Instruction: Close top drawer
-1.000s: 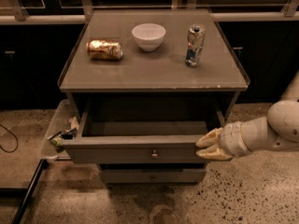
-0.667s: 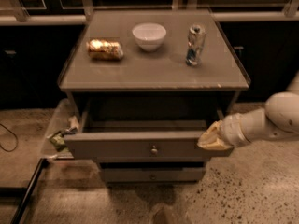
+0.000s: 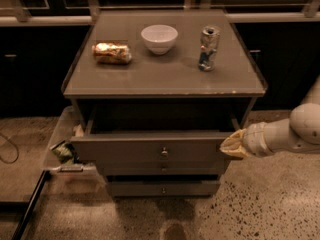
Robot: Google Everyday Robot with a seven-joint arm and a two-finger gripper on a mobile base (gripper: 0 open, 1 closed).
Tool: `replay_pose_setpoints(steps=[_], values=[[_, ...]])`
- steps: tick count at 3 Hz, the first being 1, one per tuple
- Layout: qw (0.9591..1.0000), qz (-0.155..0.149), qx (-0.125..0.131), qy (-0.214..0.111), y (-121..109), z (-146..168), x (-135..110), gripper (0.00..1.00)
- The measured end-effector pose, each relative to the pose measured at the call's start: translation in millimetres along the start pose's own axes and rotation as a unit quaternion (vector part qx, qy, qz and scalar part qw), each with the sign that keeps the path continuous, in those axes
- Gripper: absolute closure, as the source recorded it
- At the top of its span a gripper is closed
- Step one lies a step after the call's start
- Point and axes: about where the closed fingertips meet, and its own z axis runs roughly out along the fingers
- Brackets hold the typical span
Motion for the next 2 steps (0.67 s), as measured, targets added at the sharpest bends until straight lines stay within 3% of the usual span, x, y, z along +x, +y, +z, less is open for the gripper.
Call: replay_pose_setpoints(steps=[2], values=[[1.0,0.0,0.0,0.0,0.7,-0.2,0.0,0.34]])
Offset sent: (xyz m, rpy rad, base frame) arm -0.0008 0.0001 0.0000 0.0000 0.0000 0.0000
